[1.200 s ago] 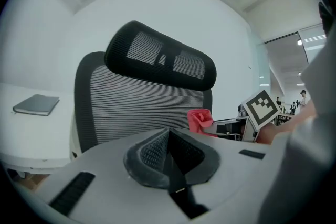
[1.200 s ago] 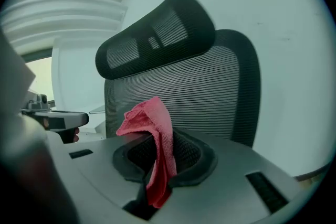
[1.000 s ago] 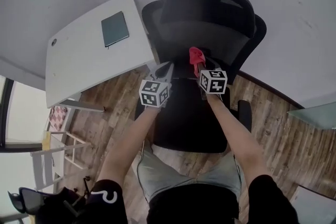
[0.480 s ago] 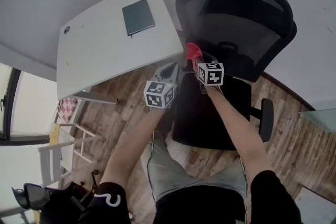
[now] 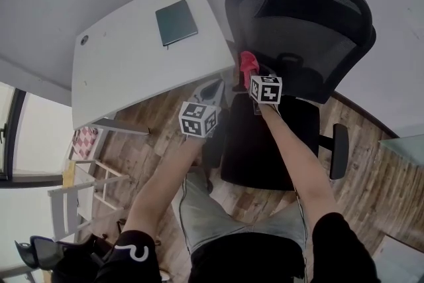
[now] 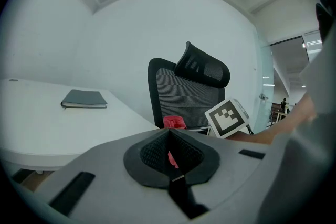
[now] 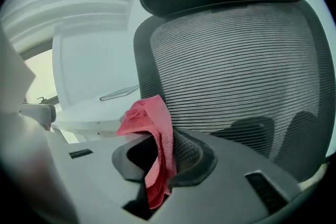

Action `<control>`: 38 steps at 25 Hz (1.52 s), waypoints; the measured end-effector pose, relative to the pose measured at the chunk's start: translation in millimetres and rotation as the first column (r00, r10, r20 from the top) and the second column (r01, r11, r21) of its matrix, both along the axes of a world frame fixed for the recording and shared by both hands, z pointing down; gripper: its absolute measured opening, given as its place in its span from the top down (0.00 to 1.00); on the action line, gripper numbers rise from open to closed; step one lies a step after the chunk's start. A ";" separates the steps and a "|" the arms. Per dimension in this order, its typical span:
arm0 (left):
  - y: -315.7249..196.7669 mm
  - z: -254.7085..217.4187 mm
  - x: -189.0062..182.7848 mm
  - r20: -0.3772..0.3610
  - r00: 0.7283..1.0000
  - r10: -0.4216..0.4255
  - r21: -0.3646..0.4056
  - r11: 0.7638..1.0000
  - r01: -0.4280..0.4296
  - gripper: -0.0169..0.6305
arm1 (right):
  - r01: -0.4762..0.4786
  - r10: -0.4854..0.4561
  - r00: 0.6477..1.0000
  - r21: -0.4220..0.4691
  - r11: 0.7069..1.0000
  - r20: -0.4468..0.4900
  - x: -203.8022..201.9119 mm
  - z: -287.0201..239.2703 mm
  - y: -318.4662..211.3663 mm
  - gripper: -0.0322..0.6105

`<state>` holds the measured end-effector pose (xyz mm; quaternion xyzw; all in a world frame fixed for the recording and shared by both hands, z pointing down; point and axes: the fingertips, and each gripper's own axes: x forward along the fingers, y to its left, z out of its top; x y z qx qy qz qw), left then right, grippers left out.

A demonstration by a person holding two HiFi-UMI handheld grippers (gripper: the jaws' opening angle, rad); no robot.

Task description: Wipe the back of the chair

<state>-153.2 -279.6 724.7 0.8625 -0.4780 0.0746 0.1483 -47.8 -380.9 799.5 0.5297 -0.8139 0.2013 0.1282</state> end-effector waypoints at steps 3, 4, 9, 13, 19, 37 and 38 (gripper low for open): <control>3.8 1.0 11.2 0.004 1.000 0.005 -0.001 1.000 -0.004 0.93 | -0.027 0.027 1.000 0.000 1.000 -0.005 22.3 -0.6 -2.5 0.84; 5.0 1.4 16.1 0.005 1.000 0.004 -0.002 1.000 -0.004 0.93 | -0.034 0.034 0.999 -0.001 0.999 -0.005 30.3 -0.8 -2.4 0.84; 12.1 -1.3 46.3 0.016 1.000 0.011 0.000 1.000 -0.011 0.93 | -0.063 0.063 0.998 -0.003 0.998 -0.017 73.2 -0.4 1.2 0.84; 17.8 -4.4 71.3 0.024 1.000 0.007 0.002 1.000 -0.007 0.93 | -0.089 0.089 0.996 -0.008 0.996 -0.020 114.5 1.2 3.8 0.84; 25.6 -5.1 112.4 0.045 0.999 0.000 0.005 1.000 -0.001 0.93 | -0.088 0.088 0.995 0.001 0.996 -0.037 163.8 1.4 8.9 0.84; 37.2 -18.1 214.6 0.077 0.997 0.010 0.016 1.000 -0.011 0.93 | -0.147 0.147 0.987 0.000 0.989 -0.062 305.0 -3.7 25.0 0.84; 37.6 -19.6 218.5 0.074 0.997 0.011 0.014 1.000 -0.012 0.93 | -0.159 0.158 0.985 -0.005 0.987 -0.065 316.0 -3.7 27.3 0.84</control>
